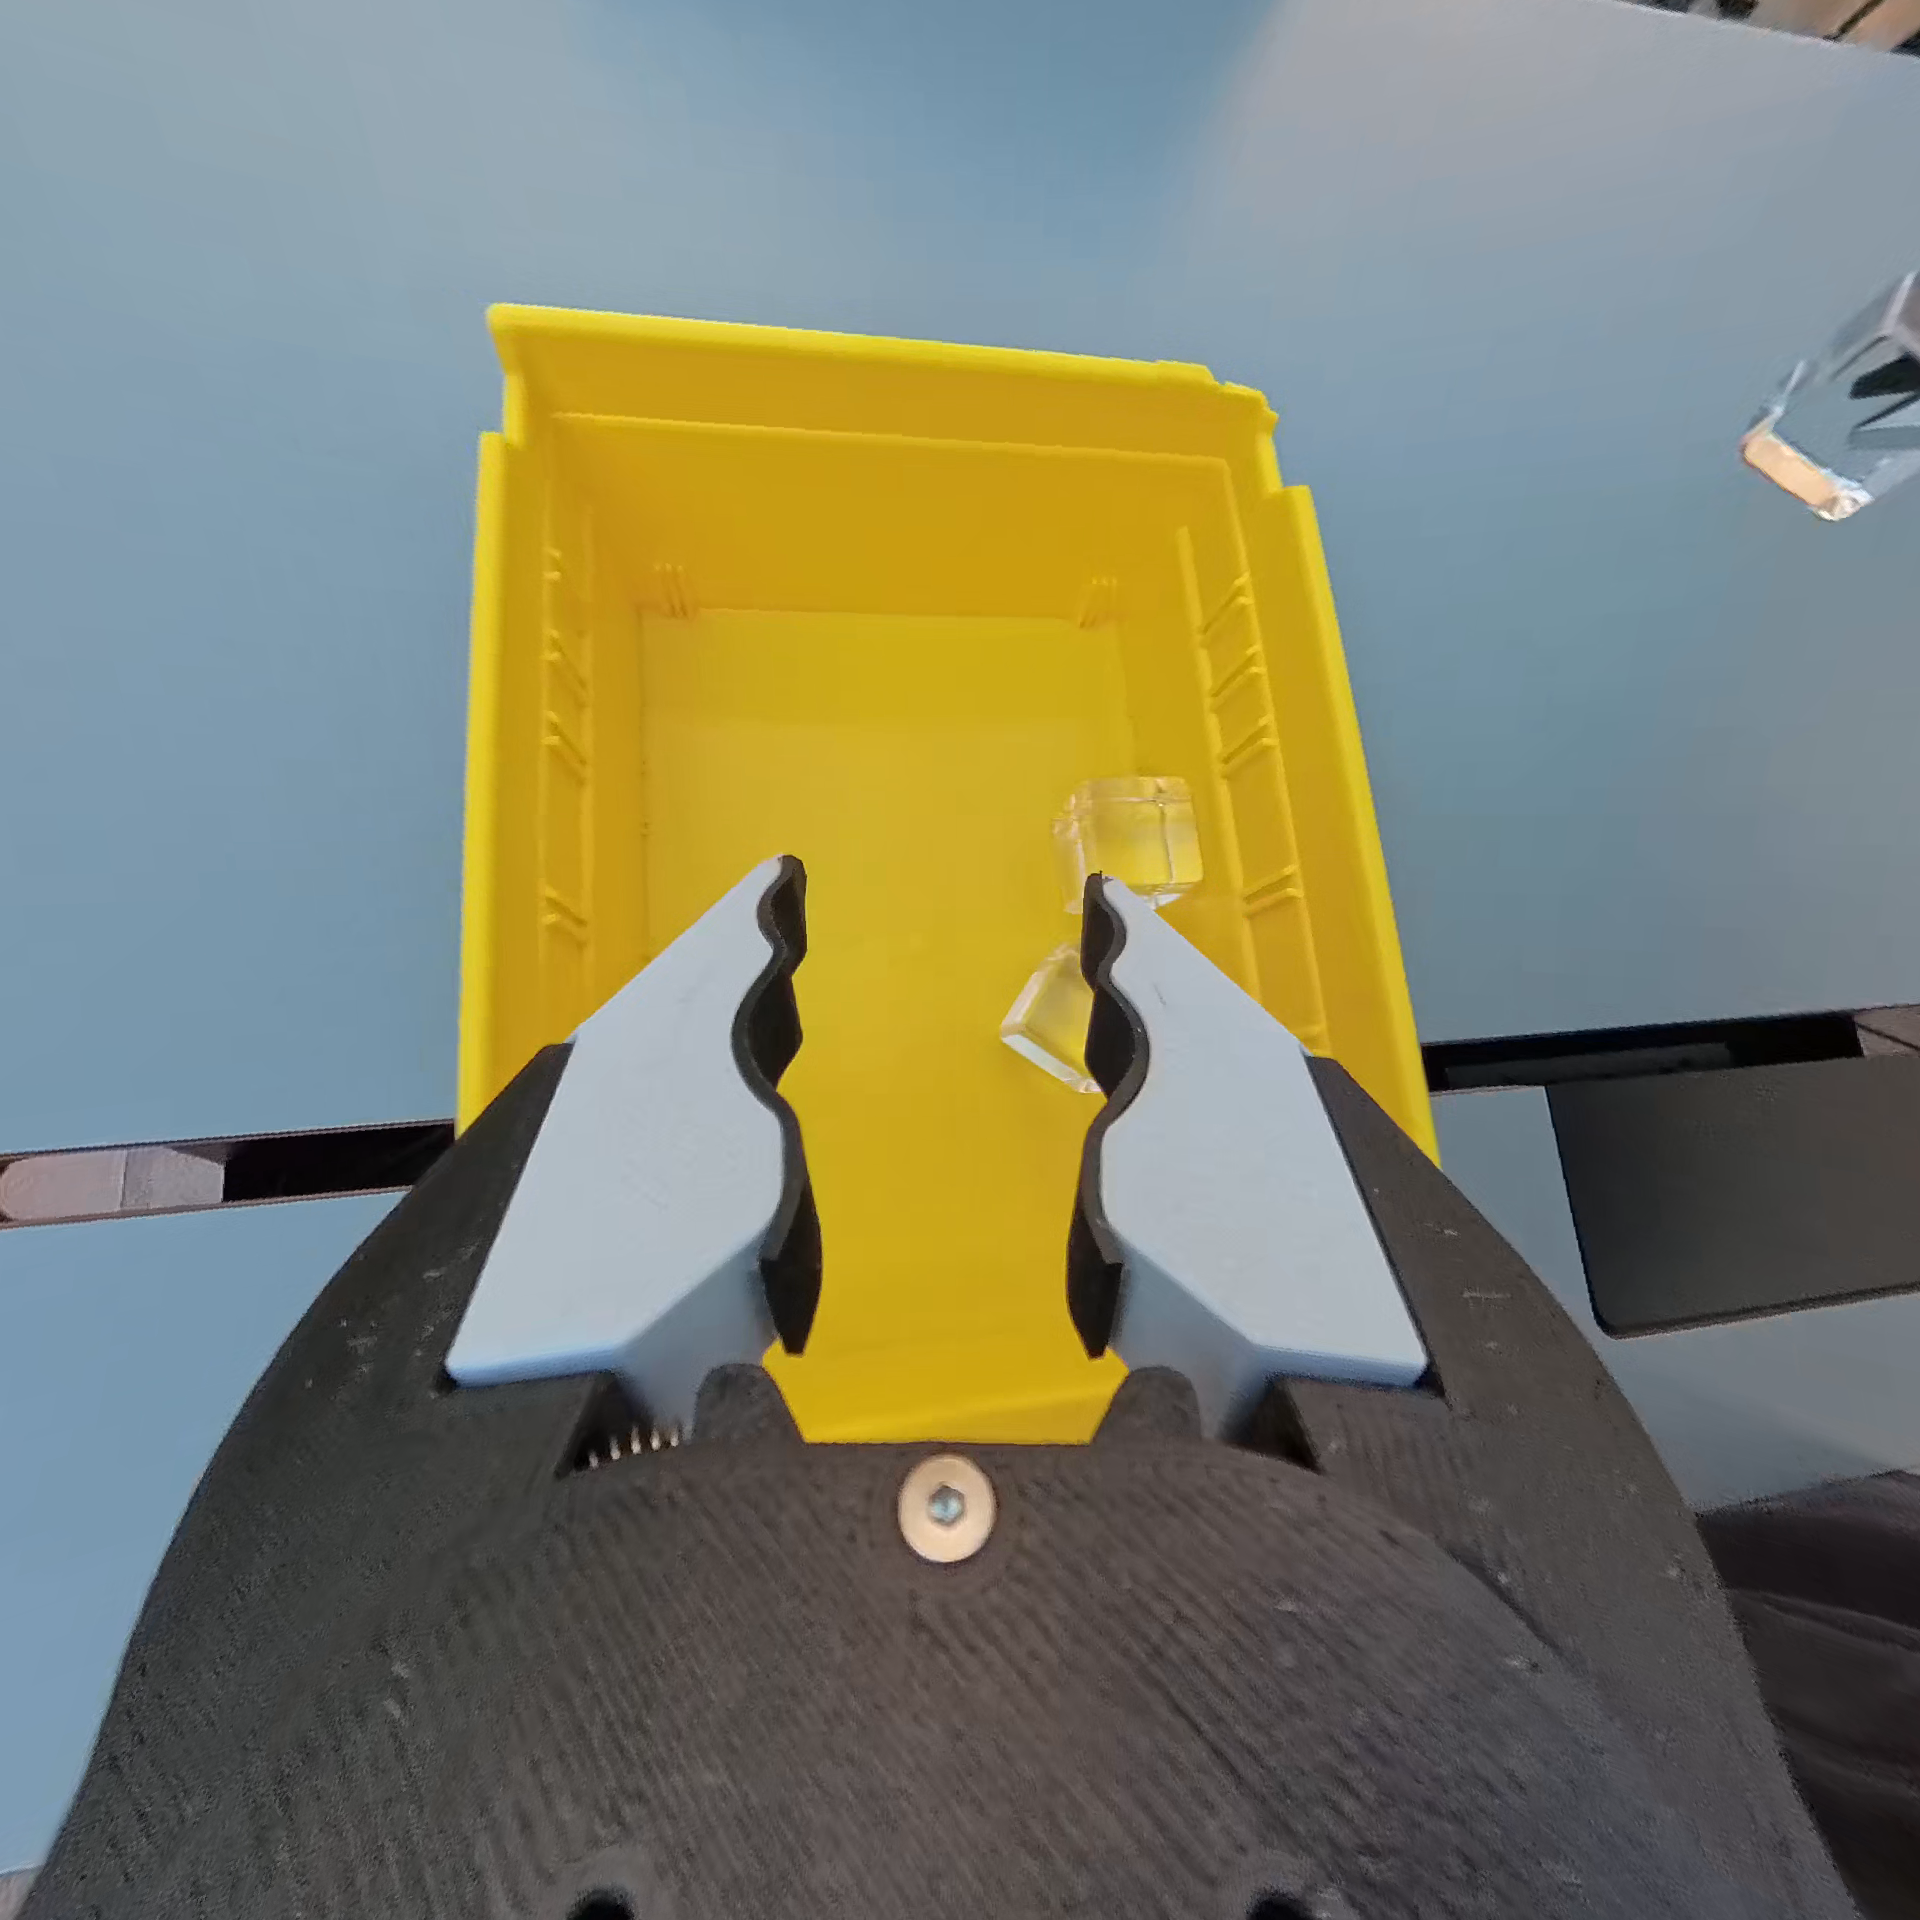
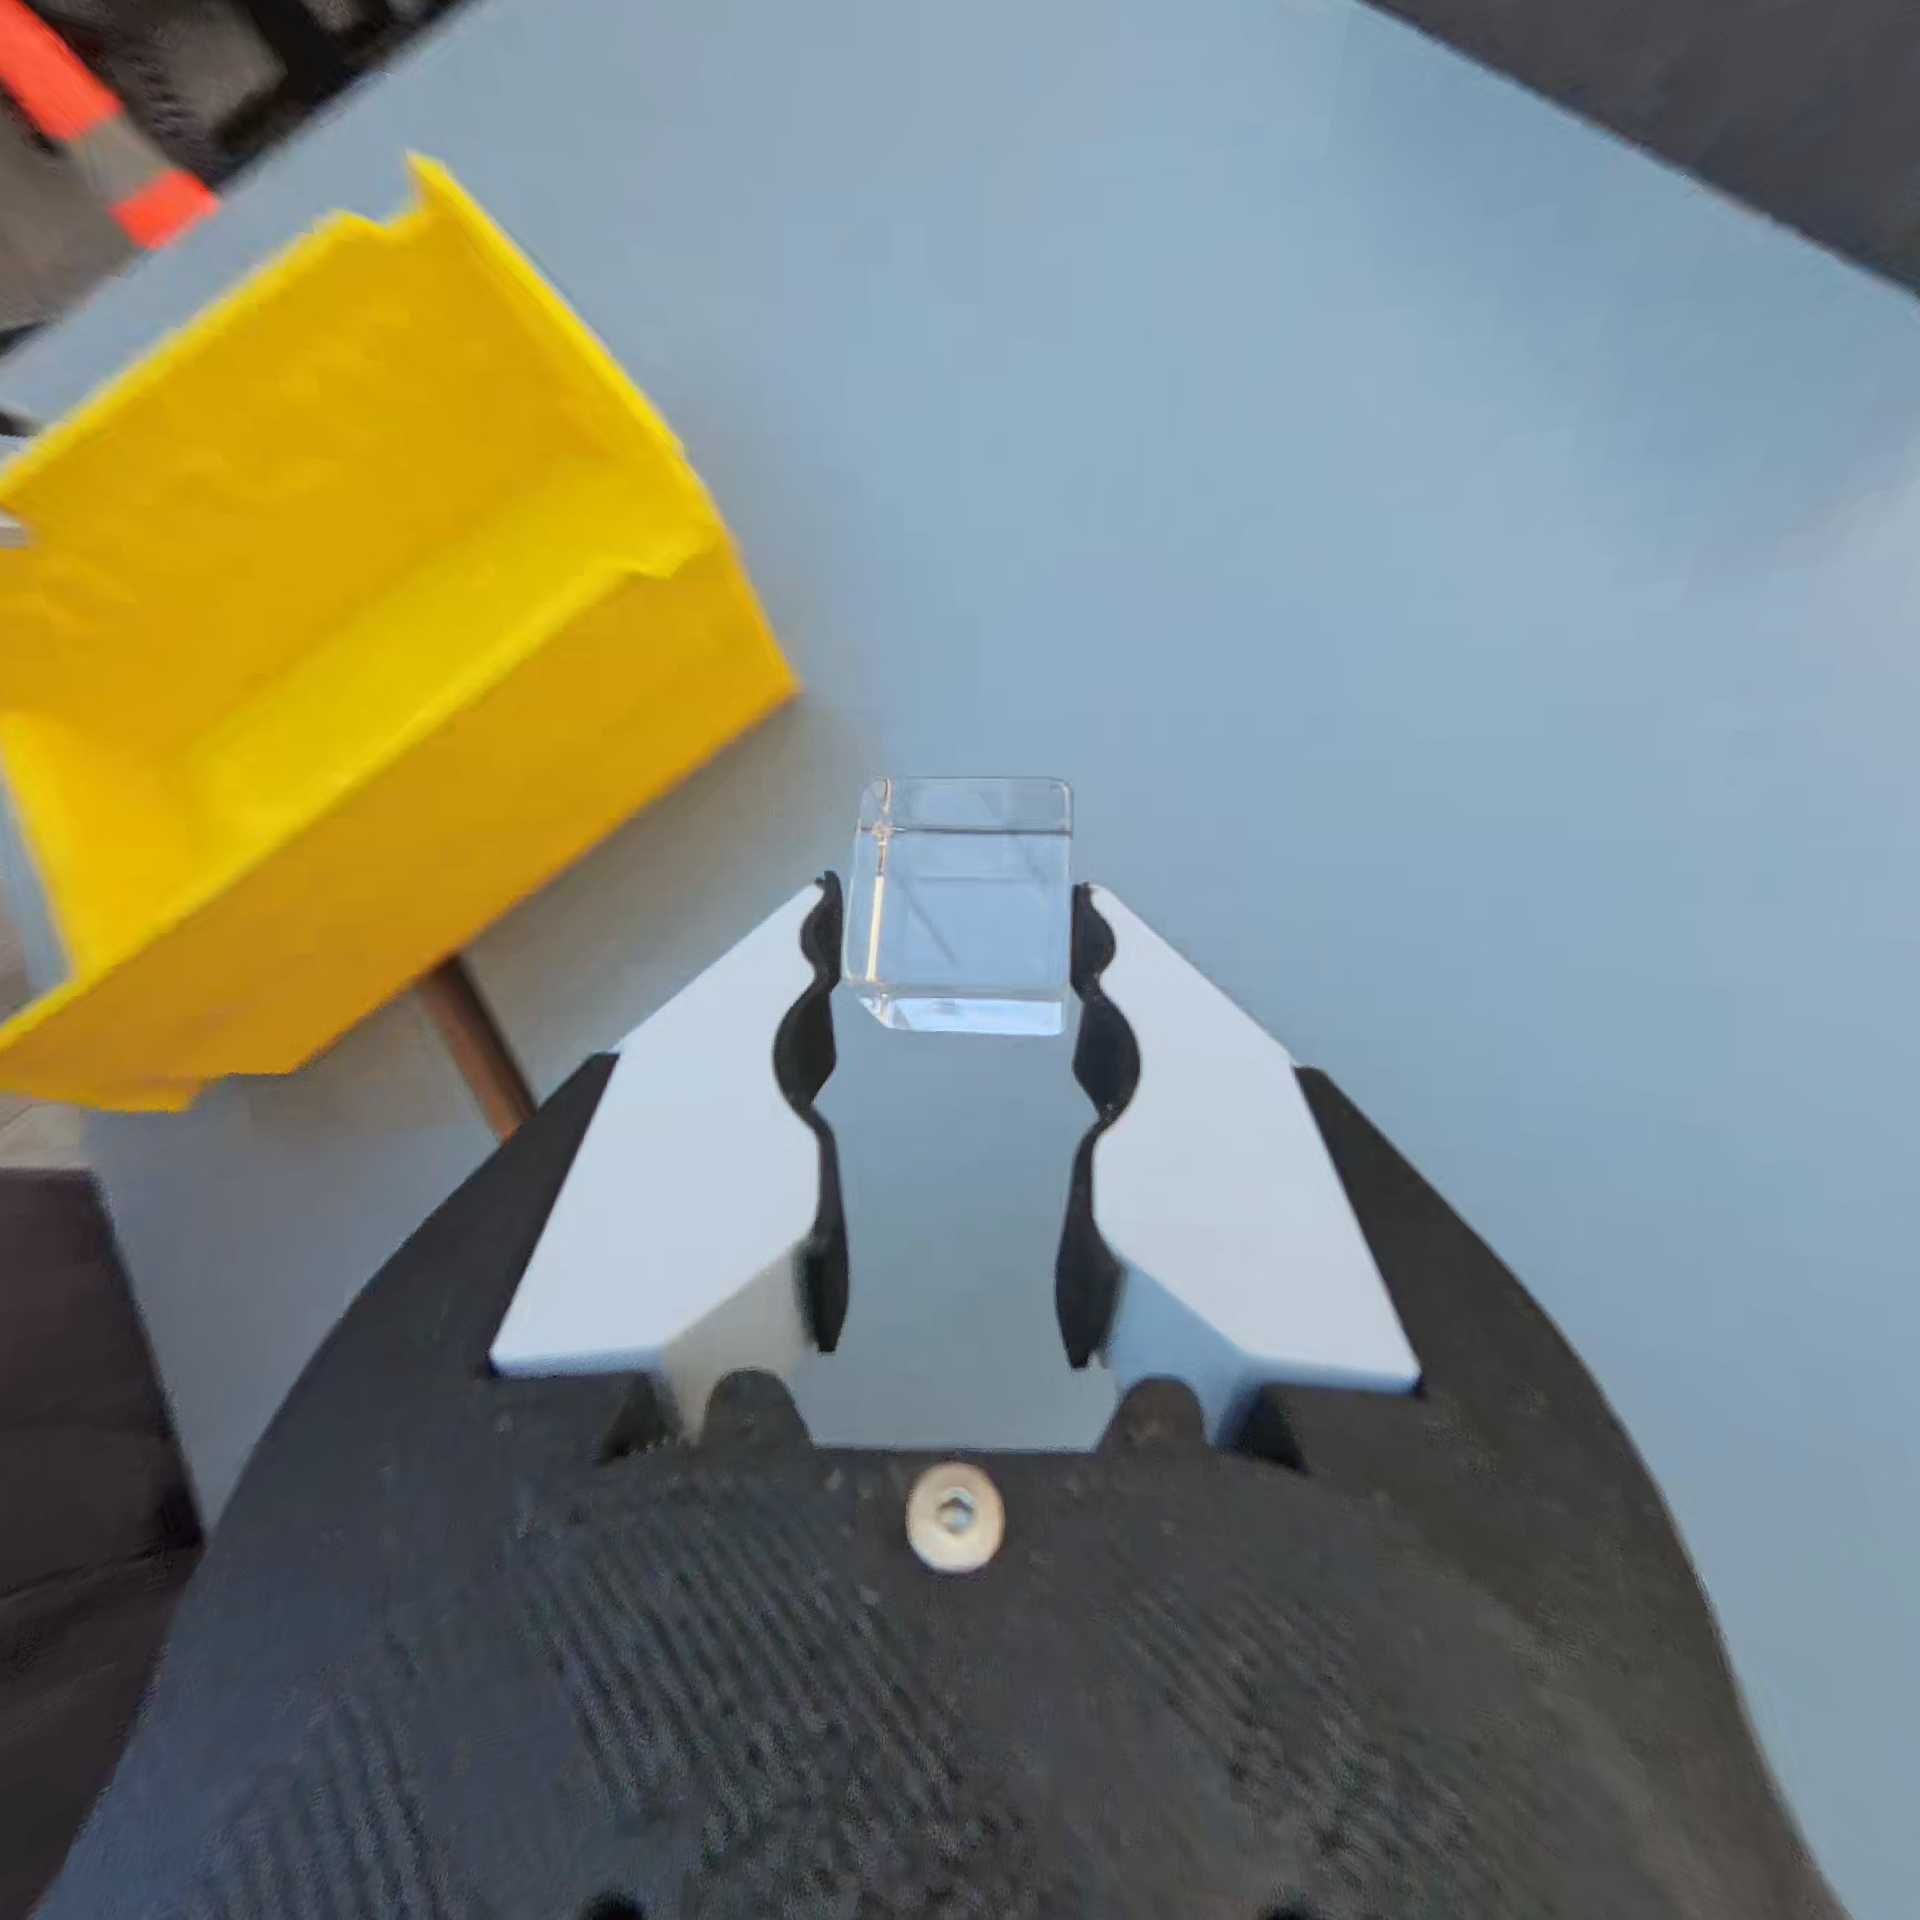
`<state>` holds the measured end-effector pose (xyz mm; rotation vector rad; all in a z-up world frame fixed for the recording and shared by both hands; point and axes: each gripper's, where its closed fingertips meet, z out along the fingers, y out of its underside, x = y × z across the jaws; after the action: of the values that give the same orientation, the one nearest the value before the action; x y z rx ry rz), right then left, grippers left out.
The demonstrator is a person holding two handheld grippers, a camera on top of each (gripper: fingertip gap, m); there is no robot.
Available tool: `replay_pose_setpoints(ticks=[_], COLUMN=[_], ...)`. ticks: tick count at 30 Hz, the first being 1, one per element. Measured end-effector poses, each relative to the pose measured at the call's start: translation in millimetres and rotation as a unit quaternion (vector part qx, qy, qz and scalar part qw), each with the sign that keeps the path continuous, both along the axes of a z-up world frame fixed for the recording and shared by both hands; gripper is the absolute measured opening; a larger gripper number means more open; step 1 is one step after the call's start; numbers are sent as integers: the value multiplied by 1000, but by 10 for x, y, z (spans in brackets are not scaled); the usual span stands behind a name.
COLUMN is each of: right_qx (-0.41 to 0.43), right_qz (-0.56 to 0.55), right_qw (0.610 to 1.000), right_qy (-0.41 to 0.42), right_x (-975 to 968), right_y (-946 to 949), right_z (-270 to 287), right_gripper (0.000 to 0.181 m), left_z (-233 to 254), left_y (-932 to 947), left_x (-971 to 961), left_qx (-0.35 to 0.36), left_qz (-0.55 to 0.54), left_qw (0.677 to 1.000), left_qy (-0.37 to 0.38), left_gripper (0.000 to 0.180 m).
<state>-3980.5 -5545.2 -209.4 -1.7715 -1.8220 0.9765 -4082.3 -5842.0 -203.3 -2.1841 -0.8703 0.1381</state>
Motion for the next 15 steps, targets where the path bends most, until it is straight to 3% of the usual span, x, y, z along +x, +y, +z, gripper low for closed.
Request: replay_pose_setpoints(ticks=[5,9,15], right_qx=[-13,10,55], right_qz=[216,293,285], right_qw=[975,955,945], right_qy=[50,-44,-150], right_x=[-575,-925,-1079], right_y=[-1826,-2583,-2802], right_z=[542,-46,-559], right_gripper=[42,42,43], left_z=[18,-330,-906], left_y=[-292,-569,-898], left_x=[-396,-559,-495], left_qx=[-3,-104,-220], left_qz=[56,63,6], left_qw=[998,992,967], left_qy=[17,-32,-125], left_gripper=[51,66,68])
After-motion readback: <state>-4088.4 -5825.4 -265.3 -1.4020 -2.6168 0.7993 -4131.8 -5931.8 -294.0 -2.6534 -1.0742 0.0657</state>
